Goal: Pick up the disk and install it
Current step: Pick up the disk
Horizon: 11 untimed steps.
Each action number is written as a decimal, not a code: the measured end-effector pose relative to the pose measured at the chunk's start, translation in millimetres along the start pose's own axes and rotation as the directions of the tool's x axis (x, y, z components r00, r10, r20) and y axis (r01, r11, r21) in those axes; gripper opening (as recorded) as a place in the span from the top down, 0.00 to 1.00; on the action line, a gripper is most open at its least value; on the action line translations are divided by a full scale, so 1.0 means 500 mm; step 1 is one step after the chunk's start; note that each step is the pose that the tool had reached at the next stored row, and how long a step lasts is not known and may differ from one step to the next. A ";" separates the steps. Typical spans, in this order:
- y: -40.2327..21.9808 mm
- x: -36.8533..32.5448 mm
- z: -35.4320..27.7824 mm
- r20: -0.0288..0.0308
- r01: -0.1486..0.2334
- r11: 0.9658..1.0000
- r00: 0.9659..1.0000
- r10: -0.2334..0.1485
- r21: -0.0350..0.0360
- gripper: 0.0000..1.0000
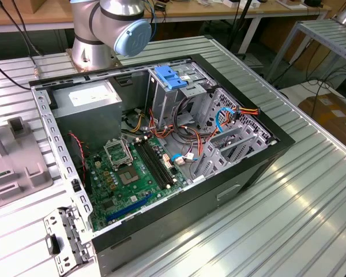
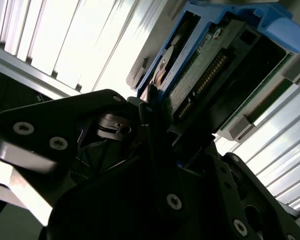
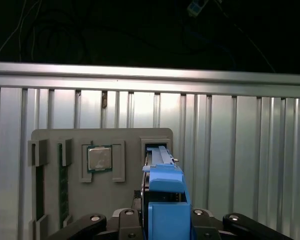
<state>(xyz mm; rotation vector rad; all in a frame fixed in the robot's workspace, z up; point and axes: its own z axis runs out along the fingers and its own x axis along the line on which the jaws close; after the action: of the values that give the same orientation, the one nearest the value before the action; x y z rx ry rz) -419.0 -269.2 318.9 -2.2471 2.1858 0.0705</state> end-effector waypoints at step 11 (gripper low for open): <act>0.000 0.000 -0.005 0.000 0.000 1.000 1.000 0.000 0.000 0.64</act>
<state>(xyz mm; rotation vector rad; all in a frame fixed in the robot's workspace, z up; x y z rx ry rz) -419.0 -269.2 321.5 -2.2473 2.1860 0.0707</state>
